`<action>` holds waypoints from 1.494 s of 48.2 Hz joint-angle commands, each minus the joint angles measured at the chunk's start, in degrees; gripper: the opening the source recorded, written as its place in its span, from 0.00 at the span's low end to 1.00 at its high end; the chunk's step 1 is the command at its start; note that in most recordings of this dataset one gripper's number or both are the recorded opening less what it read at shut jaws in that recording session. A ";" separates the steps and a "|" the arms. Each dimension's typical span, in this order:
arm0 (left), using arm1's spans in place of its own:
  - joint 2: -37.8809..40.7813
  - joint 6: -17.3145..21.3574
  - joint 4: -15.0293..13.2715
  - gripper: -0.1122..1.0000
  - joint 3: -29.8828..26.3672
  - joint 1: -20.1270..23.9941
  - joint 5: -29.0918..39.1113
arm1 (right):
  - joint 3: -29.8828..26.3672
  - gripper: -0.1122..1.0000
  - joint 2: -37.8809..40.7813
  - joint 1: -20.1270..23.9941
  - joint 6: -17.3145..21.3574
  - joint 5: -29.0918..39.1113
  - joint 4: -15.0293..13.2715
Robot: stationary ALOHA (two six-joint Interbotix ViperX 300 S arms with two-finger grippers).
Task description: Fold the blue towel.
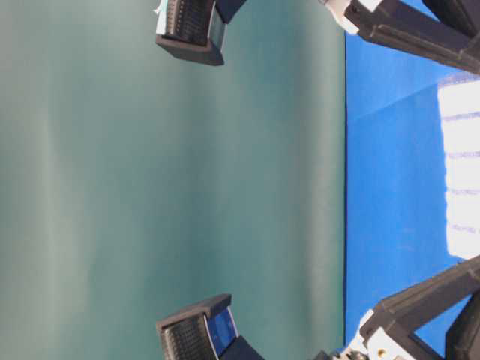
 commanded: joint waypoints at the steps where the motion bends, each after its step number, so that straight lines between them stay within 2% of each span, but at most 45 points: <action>1: -0.62 -0.18 -0.09 0.20 -1.05 -0.26 -0.26 | -1.05 0.28 -0.62 0.53 0.00 -0.26 0.18; 3: -0.70 -0.35 -0.09 0.29 -1.05 -0.26 -0.26 | -1.14 0.30 -0.53 0.70 0.00 -0.44 0.18; 5: -0.79 -0.35 0.00 0.38 -0.97 -0.26 -0.26 | -1.23 0.38 -0.53 1.05 0.00 -0.53 0.18; 12: -2.02 -0.09 -0.09 0.76 -0.44 -0.26 0.62 | -1.32 0.79 -0.88 2.02 -0.09 -0.44 0.18; 14: -2.81 0.18 -0.09 0.82 -0.26 -0.18 1.49 | -1.32 0.88 -1.23 2.20 -0.09 -0.44 0.26; 17: -4.39 0.44 0.00 0.83 0.00 -0.09 3.25 | -1.05 0.97 -2.20 2.20 -0.09 -0.35 0.18; 24: -9.14 0.70 0.00 0.79 0.97 0.00 7.73 | -0.18 0.93 -6.06 2.29 -0.70 -0.26 0.00; 35: -18.19 0.97 0.35 0.79 3.25 0.00 11.43 | 3.43 0.94 -15.21 1.14 -2.81 -0.53 -2.55; 49: -30.76 5.80 0.35 0.79 9.49 0.09 11.25 | 10.20 0.94 -30.50 -2.72 -7.65 0.09 -2.99; 65: -45.53 8.88 0.35 0.78 18.11 1.32 10.11 | 16.88 0.93 -45.35 -8.61 -12.39 6.06 -3.08; 72: -51.94 11.87 0.35 0.78 21.88 1.49 9.93 | 20.48 0.93 -50.71 -10.55 -13.97 6.77 -3.16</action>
